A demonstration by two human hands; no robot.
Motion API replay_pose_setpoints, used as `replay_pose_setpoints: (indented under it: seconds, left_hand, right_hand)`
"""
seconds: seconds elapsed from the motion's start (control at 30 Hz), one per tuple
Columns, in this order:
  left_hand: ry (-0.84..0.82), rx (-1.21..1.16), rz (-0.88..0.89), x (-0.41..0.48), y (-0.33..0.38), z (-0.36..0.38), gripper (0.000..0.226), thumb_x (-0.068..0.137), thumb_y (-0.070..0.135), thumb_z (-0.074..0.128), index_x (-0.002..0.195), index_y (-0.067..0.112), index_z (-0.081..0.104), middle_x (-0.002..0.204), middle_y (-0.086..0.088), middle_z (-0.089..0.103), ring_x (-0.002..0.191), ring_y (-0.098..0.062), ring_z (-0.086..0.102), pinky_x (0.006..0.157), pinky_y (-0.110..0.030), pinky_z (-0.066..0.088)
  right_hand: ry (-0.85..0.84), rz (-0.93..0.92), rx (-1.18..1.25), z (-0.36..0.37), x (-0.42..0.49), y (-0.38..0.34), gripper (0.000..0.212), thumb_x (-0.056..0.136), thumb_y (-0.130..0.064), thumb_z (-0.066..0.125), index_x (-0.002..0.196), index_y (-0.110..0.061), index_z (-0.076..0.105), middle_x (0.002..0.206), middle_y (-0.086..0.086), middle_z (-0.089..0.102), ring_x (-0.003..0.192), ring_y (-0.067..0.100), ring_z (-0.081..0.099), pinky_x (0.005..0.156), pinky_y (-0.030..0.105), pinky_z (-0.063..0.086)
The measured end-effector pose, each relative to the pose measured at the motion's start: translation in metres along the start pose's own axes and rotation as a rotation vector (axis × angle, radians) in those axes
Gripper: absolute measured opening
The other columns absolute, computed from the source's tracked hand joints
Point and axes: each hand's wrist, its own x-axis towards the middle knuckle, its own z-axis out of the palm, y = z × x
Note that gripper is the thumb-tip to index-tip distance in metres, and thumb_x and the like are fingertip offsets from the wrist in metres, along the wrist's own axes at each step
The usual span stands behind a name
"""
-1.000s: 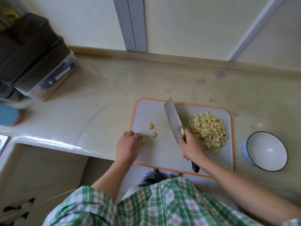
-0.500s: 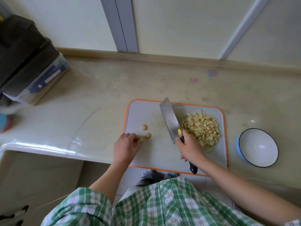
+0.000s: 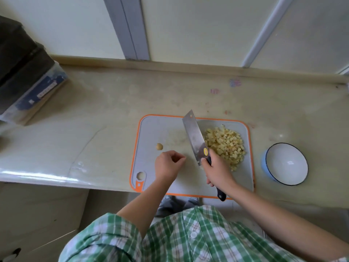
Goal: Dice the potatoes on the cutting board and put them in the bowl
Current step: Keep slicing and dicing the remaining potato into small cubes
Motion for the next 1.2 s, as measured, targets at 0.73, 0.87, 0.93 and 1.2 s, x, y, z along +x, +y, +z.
replay_pose_setpoints:
  seconds: [0.73, 0.87, 0.93, 1.2]
  left_hand:
    - [0.100, 0.386, 0.165, 0.005, -0.010, 0.008, 0.007, 0.082, 0.027, 0.066, 0.088, 0.025, 0.070, 0.091, 0.003, 0.063, 0.080, -0.023, 0.060, 0.066, -0.030, 0.045]
    - [0.096, 0.389, 0.179, 0.005, -0.009, 0.009, 0.006, 0.082, 0.027, 0.066, 0.086, 0.024, 0.069, 0.090, 0.002, 0.062, 0.079, -0.024, 0.059, 0.066, -0.032, 0.045]
    - [0.096, 0.381, 0.189, 0.005, -0.009, 0.008, 0.005, 0.082, 0.026, 0.066, 0.085, 0.024, 0.069, 0.088, 0.002, 0.062, 0.077, -0.024, 0.059, 0.066, -0.033, 0.047]
    - [0.068, 0.396, 0.222, 0.009, -0.011, 0.008, 0.004, 0.081, 0.025, 0.067, 0.080, 0.021, 0.067, 0.081, 0.004, 0.060, 0.072, -0.022, 0.057, 0.062, -0.034, 0.046]
  right_hand:
    - [-0.002, -0.116, -0.243, 0.032, -0.013, 0.009, 0.017, 0.094, -0.011, 0.044, 0.081, -0.013, 0.035, 0.054, -0.001, 0.040, 0.049, 0.025, 0.053, 0.046, 0.034, 0.033]
    - [-0.011, -0.097, -0.237, 0.033, -0.012, 0.006, 0.015, 0.095, -0.011, 0.043, 0.082, -0.013, 0.036, 0.056, 0.002, 0.043, 0.053, 0.032, 0.059, 0.047, 0.036, 0.038]
    - [-0.020, -0.084, -0.230, 0.034, -0.012, 0.005, 0.013, 0.095, -0.011, 0.042, 0.083, -0.012, 0.037, 0.058, 0.004, 0.046, 0.052, 0.030, 0.057, 0.045, 0.034, 0.037]
    - [-0.010, -0.076, -0.220, 0.042, -0.012, 0.003, 0.010, 0.096, -0.010, 0.042, 0.086, -0.010, 0.041, 0.062, 0.001, 0.045, 0.049, 0.012, 0.043, 0.044, 0.024, 0.028]
